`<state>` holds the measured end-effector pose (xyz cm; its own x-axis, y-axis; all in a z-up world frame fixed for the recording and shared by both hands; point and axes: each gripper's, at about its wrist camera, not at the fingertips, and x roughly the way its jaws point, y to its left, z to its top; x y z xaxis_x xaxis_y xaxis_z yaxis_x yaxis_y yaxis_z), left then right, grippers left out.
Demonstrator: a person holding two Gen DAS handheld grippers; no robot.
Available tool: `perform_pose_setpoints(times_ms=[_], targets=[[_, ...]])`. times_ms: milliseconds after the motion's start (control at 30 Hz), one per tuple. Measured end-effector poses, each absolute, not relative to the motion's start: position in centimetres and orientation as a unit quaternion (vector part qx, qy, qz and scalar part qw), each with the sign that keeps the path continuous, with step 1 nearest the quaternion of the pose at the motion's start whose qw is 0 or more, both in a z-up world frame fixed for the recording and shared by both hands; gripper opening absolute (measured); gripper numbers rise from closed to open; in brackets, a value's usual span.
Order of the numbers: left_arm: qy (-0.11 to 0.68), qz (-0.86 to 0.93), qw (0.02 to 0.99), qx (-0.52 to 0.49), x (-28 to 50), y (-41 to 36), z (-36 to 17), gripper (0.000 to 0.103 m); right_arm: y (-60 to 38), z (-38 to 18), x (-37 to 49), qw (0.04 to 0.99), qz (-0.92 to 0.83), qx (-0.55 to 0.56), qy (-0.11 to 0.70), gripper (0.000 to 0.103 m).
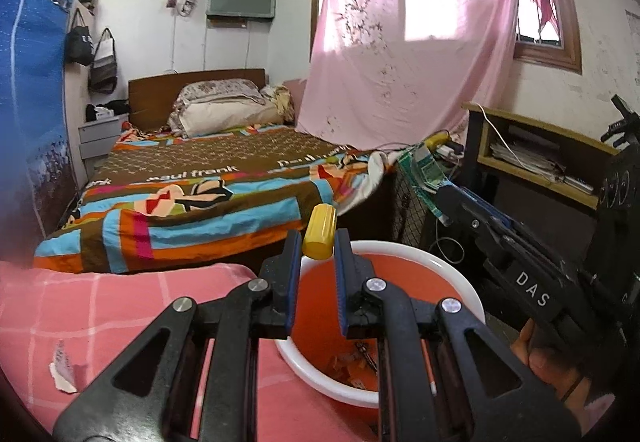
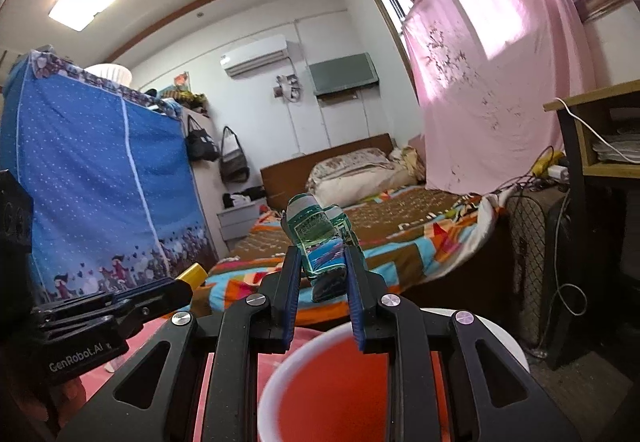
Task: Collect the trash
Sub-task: 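Open the right tool over the bucket while the left tool releases the yellow cap, then move the left tool to the white paper scrap on the bedspread and grasp it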
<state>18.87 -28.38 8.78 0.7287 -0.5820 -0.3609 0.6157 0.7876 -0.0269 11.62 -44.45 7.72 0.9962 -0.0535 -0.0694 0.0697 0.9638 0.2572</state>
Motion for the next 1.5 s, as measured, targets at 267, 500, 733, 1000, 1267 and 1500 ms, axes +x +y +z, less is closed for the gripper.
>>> perform_pose_setpoints(times_ms=[267, 500, 733, 1000, 1267, 1500], targets=[[0.200, -0.335, 0.919, 0.048, 19.1, -29.9, 8.2, 0.020, -45.9, 7.0, 12.0, 0.985, -0.047, 0.149, 0.066, 0.021], [0.220, -0.329, 0.918, 0.035, 19.7, -30.0, 7.7, 0.024, -46.7, 6.6, 12.4, 0.982, -0.055, 0.161, 0.083, 0.031], [0.222, -0.301, 0.927, 0.020, 19.9, -28.6, 7.8, 0.035, -46.6, 6.9, 12.4, 0.982, -0.059, 0.159, 0.080, 0.046], [0.211, -0.236, 0.948, -0.023, 19.1, -23.9, 7.5, 0.075, -44.8, 7.5, 12.0, 0.986, -0.060, 0.142, 0.066, 0.081], [0.176, -0.148, 0.972, -0.053, 17.2, -18.1, 7.3, 0.103, -41.9, 7.5, 11.5, 0.991, -0.052, 0.107, 0.054, 0.103], [0.175, -0.102, 0.978, -0.045, 16.2, -13.6, 6.3, 0.103, -37.8, 6.8, 11.2, 0.995, -0.032, 0.072, 0.059, 0.103]])
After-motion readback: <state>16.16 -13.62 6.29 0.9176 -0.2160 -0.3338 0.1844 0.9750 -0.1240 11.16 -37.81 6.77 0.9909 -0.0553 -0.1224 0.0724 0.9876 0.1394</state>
